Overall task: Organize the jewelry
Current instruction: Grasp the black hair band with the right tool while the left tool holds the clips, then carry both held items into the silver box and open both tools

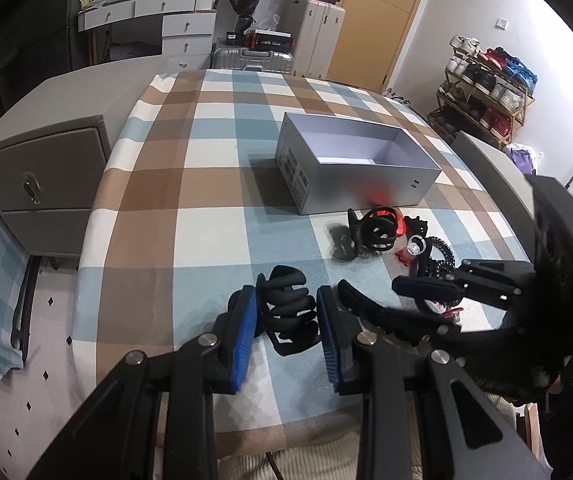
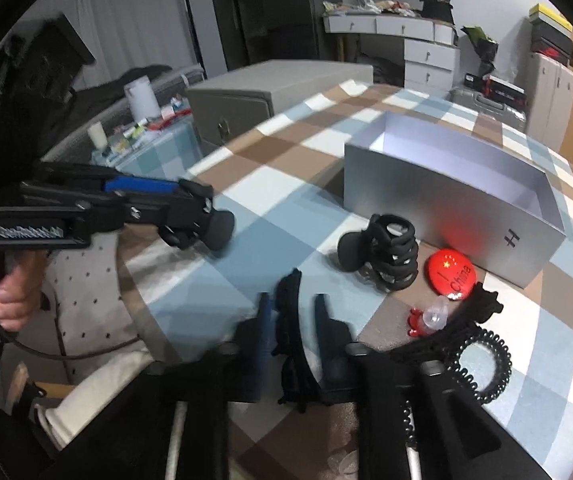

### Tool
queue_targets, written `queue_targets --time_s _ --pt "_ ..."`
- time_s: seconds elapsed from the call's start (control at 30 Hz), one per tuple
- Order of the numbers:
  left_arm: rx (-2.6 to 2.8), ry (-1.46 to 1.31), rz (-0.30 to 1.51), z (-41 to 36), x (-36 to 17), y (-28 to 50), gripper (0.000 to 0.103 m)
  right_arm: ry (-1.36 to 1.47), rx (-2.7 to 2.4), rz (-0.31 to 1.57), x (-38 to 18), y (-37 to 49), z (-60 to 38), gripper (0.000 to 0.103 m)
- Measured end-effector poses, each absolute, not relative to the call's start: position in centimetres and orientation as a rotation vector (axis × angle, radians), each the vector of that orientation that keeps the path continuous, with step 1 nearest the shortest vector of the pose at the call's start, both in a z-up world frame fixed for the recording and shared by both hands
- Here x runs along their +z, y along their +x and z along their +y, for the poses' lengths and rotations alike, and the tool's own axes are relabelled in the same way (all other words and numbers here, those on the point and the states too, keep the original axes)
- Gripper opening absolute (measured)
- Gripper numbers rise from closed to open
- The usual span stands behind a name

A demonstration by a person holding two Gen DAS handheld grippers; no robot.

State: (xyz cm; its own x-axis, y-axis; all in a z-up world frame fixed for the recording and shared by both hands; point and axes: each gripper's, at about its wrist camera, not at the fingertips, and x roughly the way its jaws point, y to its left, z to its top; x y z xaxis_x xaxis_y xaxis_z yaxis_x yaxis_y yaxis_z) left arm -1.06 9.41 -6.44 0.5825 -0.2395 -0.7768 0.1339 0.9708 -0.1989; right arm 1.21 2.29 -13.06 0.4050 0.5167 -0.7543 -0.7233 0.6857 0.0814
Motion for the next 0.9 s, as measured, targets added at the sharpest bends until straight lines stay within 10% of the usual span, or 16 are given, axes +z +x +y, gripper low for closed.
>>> queue_targets --time_s 0.9 --pt "-0.361 -0.099 0.749 6.3 -1.1 3.7 0.024 -0.069 0.775 0.648 -3.9 5.5 -4.0 0.013"
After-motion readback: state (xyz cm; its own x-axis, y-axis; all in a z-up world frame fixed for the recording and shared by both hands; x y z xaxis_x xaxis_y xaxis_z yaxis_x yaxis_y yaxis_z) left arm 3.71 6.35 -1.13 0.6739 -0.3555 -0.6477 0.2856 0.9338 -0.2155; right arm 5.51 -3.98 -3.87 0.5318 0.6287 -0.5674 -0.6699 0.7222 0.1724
